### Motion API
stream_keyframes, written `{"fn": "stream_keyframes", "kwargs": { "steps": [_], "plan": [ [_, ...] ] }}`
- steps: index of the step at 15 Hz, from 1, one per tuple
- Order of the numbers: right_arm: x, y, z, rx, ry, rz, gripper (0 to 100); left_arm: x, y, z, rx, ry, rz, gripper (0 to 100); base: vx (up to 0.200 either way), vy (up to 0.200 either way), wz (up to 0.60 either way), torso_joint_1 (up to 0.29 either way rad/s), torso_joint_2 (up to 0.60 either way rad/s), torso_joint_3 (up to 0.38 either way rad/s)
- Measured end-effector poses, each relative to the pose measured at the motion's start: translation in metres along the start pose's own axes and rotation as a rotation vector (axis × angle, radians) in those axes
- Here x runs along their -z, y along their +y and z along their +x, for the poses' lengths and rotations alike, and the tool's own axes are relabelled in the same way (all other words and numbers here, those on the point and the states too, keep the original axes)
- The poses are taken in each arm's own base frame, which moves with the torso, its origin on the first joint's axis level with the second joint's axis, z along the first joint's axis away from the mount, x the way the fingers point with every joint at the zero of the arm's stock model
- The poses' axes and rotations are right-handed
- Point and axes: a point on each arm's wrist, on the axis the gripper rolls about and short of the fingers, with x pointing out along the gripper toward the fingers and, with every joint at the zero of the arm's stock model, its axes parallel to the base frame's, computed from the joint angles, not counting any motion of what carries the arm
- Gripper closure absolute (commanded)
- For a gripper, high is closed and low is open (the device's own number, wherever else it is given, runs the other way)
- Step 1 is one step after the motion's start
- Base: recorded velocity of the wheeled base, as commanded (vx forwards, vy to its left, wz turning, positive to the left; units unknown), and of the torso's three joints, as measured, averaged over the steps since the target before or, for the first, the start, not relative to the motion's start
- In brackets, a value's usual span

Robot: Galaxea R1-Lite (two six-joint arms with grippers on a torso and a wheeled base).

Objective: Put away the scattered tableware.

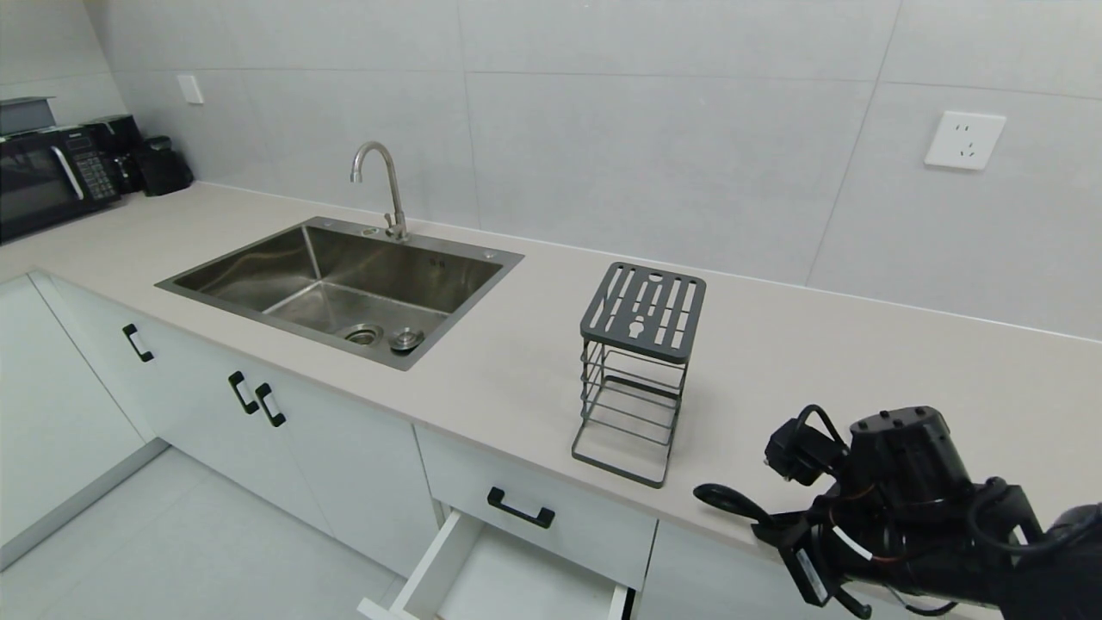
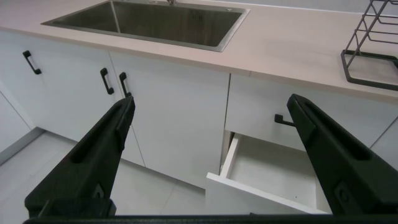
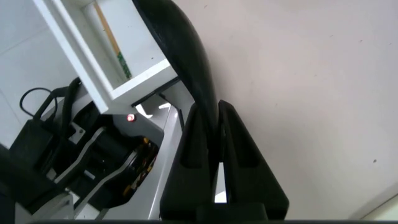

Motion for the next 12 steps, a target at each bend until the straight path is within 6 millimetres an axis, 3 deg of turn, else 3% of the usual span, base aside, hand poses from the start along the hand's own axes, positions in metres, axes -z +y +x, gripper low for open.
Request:
{"fn": "stream_keyframes", "kwargs": {
  "steps": [12],
  "plan": [
    [0.027,0.033,-0.037,-0.09,0.001,-0.114,100,0.0,0.0,0.0,0.0,0.0,0.0,0,0.0,0.0,0.0,0.0,0.0,0.0]
  ]
}}
